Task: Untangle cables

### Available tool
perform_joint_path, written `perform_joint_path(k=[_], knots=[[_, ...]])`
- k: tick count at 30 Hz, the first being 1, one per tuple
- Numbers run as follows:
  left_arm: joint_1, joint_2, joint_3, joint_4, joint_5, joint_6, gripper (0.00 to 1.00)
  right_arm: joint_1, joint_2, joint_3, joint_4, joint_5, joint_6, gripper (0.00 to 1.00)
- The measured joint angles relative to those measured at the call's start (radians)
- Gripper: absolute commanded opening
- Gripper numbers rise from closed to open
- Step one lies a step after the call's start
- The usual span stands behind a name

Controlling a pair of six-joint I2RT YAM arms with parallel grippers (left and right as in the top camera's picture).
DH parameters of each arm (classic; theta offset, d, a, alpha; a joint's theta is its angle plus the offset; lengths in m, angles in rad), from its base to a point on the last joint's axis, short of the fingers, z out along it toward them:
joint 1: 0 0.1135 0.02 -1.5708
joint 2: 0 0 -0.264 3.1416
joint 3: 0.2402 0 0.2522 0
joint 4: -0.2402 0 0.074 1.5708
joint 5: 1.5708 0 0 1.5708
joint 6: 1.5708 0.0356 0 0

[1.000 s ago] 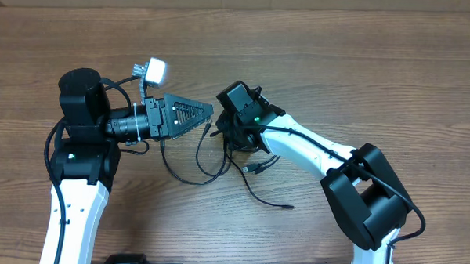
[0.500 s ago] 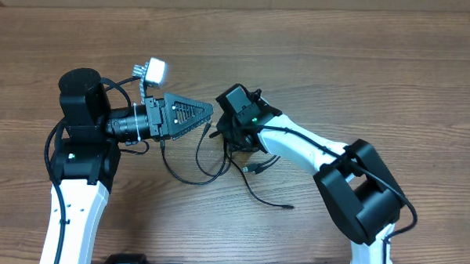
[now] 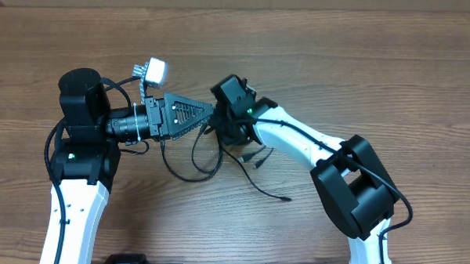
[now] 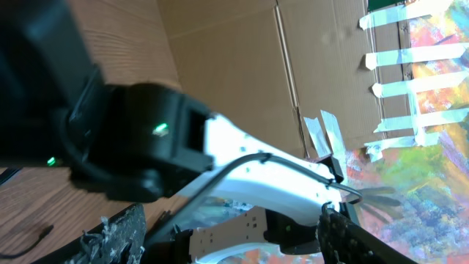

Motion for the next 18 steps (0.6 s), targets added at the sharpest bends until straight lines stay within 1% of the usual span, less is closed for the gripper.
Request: perform_joint_path(k=[5,10,18], knots=[[0.027,0.0,0.0,0.0,0.0,0.0,0.74,0.0,-0.019,0.09,-0.129,-0.006,-0.116,0.04],[0.072,0.0,0.0,0.0,0.001,0.0,0.76,0.0,-0.087,0.093,-0.261,0.018,-0.224,0.04],[0.113,0.0,0.0,0.0,0.0,0.008,0.77,0.0,-0.232,0.093,-0.357,0.003,-0.516,0.04]])
